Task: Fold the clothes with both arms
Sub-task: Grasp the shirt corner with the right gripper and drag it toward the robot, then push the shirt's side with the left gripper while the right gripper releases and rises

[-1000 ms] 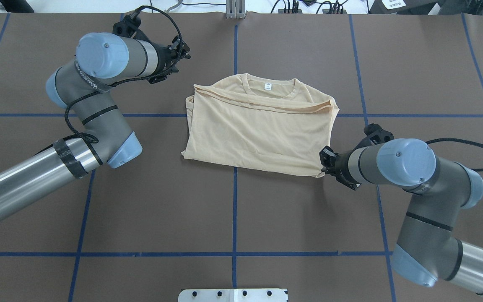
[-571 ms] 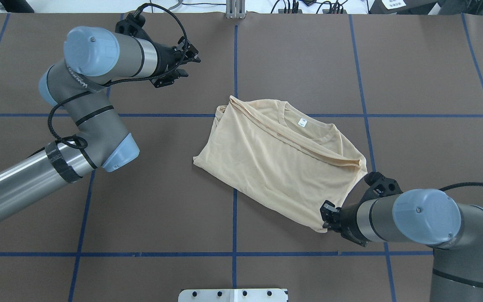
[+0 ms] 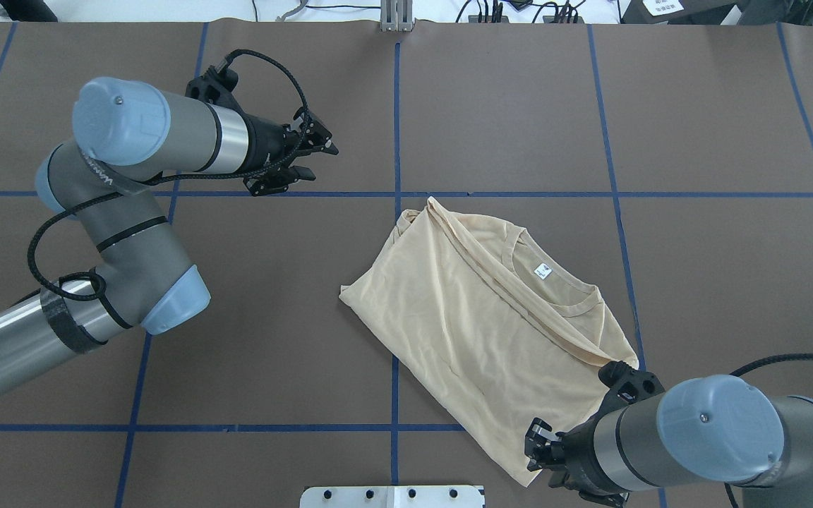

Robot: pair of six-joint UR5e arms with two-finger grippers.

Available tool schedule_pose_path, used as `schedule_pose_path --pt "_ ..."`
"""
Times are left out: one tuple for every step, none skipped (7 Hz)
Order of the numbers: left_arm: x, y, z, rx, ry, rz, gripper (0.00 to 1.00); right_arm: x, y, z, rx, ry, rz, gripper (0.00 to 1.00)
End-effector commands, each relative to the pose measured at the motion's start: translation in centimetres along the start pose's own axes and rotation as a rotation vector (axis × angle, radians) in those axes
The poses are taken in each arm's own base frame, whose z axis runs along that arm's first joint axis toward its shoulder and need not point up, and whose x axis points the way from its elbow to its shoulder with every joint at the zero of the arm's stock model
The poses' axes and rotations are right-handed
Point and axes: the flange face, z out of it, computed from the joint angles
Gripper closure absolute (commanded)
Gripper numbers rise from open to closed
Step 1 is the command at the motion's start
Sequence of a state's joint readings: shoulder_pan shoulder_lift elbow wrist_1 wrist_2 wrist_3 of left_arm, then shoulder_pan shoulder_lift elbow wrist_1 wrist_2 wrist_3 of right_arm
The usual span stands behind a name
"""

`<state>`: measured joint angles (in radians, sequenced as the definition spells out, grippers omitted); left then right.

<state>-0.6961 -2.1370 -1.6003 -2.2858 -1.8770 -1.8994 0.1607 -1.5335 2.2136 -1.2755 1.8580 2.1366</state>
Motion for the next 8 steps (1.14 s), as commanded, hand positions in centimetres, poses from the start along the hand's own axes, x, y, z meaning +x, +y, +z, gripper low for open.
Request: schedule_pose_path --pt "-3.0 4.8 0.6 -0.048 -0.061 -0.027 0.37 -1.0 -0.9 -2.8 -0.005 -0.048 0.02 0.0" --pt "-5.0 6.9 1.4 -0.033 -0.098 -0.036 0.37 -2.3 -4.2 -4.9 0.009 -0.074 0.071 0.0" --pt "-6.1 9.4 3.0 -0.006 -0.148 -0.038 0.36 -4.6 -9.3 -7.8 0.04 -0.125 0.132 0.0" --pt "-6.9 10.7 3.7 -0.011 -0.164 -0.041 0.36 -7.9 -14.3 -10.2 0.057 -0.169 0.12 0.0" --pt "-7.3 11.4 4.3 -0.017 -0.175 -0.057 0.35 -9.2 -18.0 -11.6 0.075 -0.18 0.128 0.0" --pt "-7.9 13.2 5.0 -0.036 -0.188 -0.053 0.35 -9.7 -19.5 -12.0 0.101 -0.188 0.114 0.0" --pt "-8.2 13.6 5.6 -0.029 -0.195 -0.052 0.35 -10.5 -20.9 -11.6 0.118 -0.182 0.111 0.0" --pt "-8.2 13.8 5.8 -0.031 -0.195 -0.05 0.35 -10.7 -21.6 -11.1 0.132 -0.175 0.101 0.0"
